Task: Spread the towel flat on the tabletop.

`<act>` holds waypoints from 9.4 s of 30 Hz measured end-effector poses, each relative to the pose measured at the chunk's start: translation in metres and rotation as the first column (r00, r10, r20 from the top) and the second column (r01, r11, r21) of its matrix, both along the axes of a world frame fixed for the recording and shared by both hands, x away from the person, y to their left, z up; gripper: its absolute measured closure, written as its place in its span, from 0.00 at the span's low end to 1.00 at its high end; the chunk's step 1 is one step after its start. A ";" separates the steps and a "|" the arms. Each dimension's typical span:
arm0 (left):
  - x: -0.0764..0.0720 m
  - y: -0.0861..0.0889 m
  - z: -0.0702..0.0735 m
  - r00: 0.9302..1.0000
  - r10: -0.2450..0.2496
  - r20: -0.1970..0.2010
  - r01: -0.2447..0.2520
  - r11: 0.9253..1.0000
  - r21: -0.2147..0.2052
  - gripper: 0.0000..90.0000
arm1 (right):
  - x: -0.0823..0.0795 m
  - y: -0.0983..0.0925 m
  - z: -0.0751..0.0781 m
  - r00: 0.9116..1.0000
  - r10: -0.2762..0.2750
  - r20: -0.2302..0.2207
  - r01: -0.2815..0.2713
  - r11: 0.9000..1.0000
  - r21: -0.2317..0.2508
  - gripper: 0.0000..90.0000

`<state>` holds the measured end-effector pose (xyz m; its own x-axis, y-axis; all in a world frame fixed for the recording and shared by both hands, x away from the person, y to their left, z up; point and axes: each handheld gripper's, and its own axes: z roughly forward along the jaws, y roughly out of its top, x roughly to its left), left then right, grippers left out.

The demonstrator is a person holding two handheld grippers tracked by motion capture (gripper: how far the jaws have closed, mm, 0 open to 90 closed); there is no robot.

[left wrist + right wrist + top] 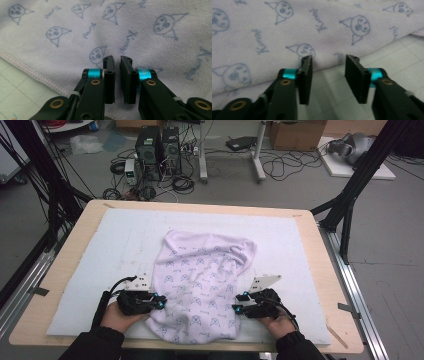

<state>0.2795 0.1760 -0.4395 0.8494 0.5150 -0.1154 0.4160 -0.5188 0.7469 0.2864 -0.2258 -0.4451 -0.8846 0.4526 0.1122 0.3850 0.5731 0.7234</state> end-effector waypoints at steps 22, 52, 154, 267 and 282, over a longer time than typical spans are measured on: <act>-0.006 -0.006 0.004 0.999 -0.048 0.009 0.049 0.998 -0.032 0.69 | 0.004 0.011 0.001 0.999 0.043 -0.005 -0.043 0.999 0.009 0.60; 0.064 0.011 0.015 0.983 0.179 -0.039 -0.180 0.983 -0.023 0.89 | 0.084 0.056 0.026 0.998 0.042 -0.055 -0.040 0.999 0.032 0.96; 0.021 -0.003 0.009 0.994 0.102 0.029 -0.102 0.995 -0.021 0.94 | 0.045 0.018 0.007 1.000 -0.008 0.030 0.007 1.000 0.030 0.93; 0.035 0.009 0.037 0.964 0.248 0.093 -0.235 0.963 -0.132 0.66 | 0.050 -0.001 0.056 0.991 -0.071 0.109 0.057 0.990 0.132 0.79; 0.052 -0.015 0.000 0.975 0.212 0.071 -0.213 0.977 -0.005 0.89 | 0.078 0.028 0.014 0.997 -0.064 0.042 0.058 0.990 0.128 0.88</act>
